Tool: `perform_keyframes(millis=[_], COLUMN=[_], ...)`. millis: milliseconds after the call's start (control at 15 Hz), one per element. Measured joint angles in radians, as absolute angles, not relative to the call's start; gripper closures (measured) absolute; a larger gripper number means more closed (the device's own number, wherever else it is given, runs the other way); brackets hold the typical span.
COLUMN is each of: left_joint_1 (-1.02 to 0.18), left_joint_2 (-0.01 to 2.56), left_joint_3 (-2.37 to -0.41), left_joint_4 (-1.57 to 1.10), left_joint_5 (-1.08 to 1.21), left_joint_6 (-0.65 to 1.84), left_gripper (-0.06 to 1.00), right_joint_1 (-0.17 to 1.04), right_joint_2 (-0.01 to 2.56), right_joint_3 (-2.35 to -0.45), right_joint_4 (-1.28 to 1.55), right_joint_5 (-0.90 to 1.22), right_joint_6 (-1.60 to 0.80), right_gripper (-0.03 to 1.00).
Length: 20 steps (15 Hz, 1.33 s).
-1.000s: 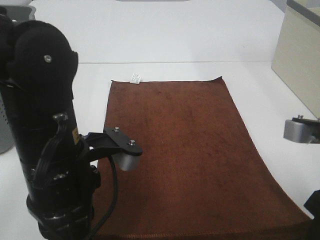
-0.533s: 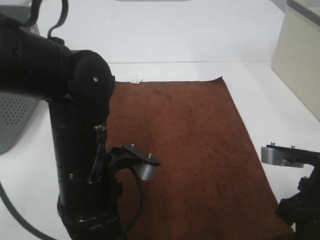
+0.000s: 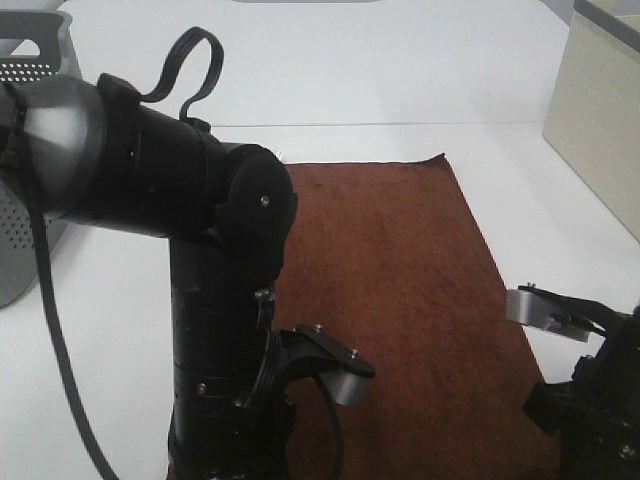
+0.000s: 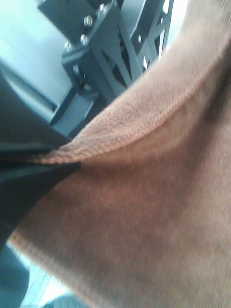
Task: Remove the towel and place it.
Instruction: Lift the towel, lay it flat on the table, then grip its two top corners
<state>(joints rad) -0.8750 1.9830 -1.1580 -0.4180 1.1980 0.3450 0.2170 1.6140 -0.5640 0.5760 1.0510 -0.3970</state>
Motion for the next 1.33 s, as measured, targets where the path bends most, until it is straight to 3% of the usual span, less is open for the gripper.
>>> perform_keyframes(millis=[333, 467, 600, 733, 867, 1333], left_joint_1=[-0.904, -0.904, -0.904, -0.904, -0.904, -0.865], left_joint_2=[1.984, 1.984, 1.984, 1.984, 1.984, 1.984], left_joint_3=[-1.158, -1.158, -1.158, -1.158, -1.169, -1.317], left_joint_4=[-0.447, -0.492, -0.527, -0.529, -0.529, -0.489], left_joint_5=[1.191, 1.177, 1.167, 1.167, 1.175, 1.209], left_joint_6=[0.342, 0.337, 0.3, 0.293, 0.291, 0.273], left_gripper=[0.93, 0.72, 0.35, 0.08, 0.02, 0.01], right_joint_1=[0.217, 0.217, 0.217, 0.217, 0.217, 0.216], right_joint_2=[1.614, 1.614, 1.614, 1.614, 1.614, 1.57], right_joint_3=[-0.539, -0.539, -0.539, -0.539, -0.543, -0.737], right_joint_4=[0.586, 0.587, 0.587, 0.588, 0.589, 0.544], right_joint_5=[1.052, 1.054, 1.054, 1.054, 1.054, 1.027], right_joint_6=[-0.413, -0.413, -0.412, -0.412, -0.412, -0.385], right_gripper=[0.79, 0.62, 0.41, 0.25, 0.22, 0.21])
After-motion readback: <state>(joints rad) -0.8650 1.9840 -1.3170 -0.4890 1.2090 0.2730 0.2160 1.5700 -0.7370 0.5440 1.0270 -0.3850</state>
